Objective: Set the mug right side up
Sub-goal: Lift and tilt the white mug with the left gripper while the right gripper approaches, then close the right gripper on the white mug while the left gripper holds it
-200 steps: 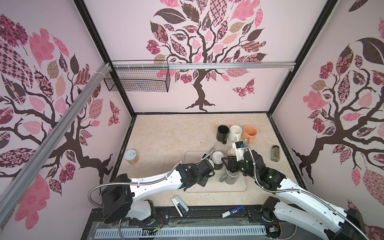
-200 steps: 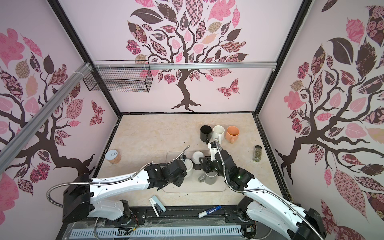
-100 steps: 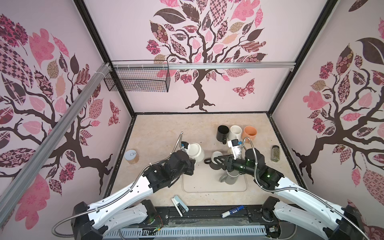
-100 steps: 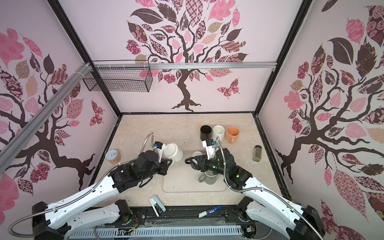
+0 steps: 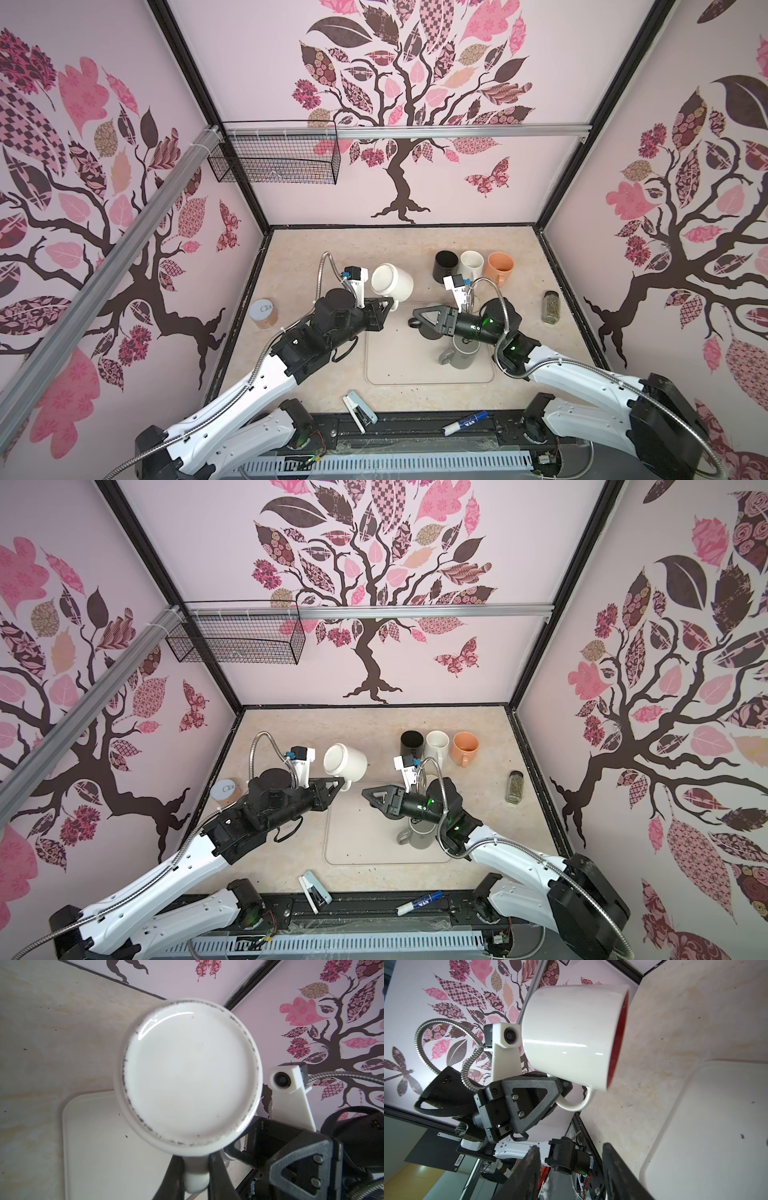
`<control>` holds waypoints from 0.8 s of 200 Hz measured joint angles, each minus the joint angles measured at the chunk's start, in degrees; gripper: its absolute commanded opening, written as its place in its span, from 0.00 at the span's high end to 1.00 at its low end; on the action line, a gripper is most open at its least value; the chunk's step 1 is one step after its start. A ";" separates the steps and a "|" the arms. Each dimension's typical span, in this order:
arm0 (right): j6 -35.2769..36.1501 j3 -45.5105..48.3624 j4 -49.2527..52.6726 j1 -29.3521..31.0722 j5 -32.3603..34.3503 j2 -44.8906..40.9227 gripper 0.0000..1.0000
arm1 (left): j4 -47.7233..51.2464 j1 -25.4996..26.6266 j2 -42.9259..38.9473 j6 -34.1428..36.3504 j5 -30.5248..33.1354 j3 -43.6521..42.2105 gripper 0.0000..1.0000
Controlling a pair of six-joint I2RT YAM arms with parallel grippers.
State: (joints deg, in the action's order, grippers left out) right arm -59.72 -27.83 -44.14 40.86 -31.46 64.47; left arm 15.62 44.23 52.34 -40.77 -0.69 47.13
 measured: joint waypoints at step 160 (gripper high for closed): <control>-29.31 -1.11 -43.78 -3.04 -5.22 19.06 0.55 | -23.47 -0.17 1.11 -11.98 -11.04 -2.67 1.00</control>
State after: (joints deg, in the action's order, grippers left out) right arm -89.03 -28.95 -87.92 37.82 -36.69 83.53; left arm -7.86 44.05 53.45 -52.75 -11.73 44.47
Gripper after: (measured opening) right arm 0.449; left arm 0.149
